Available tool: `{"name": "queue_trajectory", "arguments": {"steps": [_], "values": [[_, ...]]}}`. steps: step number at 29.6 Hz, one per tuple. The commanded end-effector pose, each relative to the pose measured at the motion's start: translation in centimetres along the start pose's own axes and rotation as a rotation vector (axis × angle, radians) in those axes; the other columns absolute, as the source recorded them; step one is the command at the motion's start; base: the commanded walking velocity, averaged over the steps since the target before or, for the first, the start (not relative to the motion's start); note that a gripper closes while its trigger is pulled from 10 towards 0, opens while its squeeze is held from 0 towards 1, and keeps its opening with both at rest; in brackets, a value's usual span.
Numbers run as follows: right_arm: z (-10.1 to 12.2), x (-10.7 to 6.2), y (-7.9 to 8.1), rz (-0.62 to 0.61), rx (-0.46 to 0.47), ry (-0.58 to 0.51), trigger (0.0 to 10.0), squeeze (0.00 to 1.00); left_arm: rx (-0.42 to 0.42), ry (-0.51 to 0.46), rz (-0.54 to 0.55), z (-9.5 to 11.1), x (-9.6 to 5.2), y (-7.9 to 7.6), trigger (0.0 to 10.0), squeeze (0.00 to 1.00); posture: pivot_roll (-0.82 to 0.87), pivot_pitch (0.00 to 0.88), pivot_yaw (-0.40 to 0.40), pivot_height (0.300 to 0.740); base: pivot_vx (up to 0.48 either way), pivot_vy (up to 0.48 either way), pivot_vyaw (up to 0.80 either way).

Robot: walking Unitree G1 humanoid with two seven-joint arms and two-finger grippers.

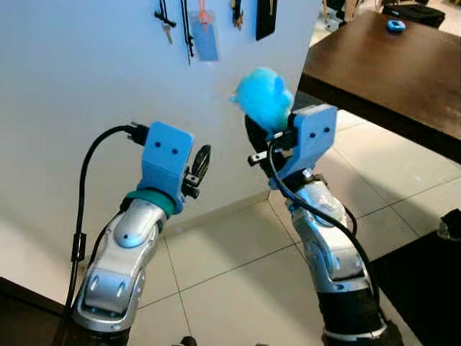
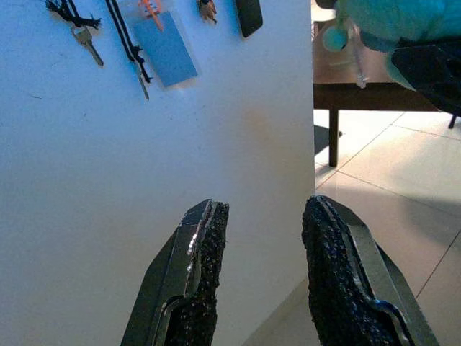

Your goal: Hang keys on a hook

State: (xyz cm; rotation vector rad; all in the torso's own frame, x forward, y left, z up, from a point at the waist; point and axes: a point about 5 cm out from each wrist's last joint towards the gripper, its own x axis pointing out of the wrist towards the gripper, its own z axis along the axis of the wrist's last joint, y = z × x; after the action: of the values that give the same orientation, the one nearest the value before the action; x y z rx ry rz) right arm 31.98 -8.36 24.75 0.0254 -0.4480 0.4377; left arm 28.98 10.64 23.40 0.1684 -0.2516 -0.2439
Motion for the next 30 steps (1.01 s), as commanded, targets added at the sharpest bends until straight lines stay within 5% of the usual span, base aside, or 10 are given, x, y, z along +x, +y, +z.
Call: {"name": "queue_trajectory", "arguments": {"steps": [1,26,30], "values": [[-0.20,-0.09,-0.04,-0.006,0.014,0.004,10.0,0.00,0.000,-0.006,-0.006,0.14,0.04,-0.22,10.0,0.00,-0.06,0.091,0.103,0.740,0.472,0.000,0.00],[-0.31,-0.14,-0.02,0.000,0.009,0.012,10.0,0.00,-0.008,0.002,-0.007,-0.10,0.28,-0.33,10.0,0.00,-0.07,0.092,0.104,0.740,0.459,0.000,-0.16],[-0.34,-0.16,0.02,0.005,0.000,0.013,10.0,0.00,-0.027,0.015,0.001,-0.26,0.29,-0.24,10.0,0.00,-0.07,0.093,0.103,0.740,0.000,0.000,0.00]]}}
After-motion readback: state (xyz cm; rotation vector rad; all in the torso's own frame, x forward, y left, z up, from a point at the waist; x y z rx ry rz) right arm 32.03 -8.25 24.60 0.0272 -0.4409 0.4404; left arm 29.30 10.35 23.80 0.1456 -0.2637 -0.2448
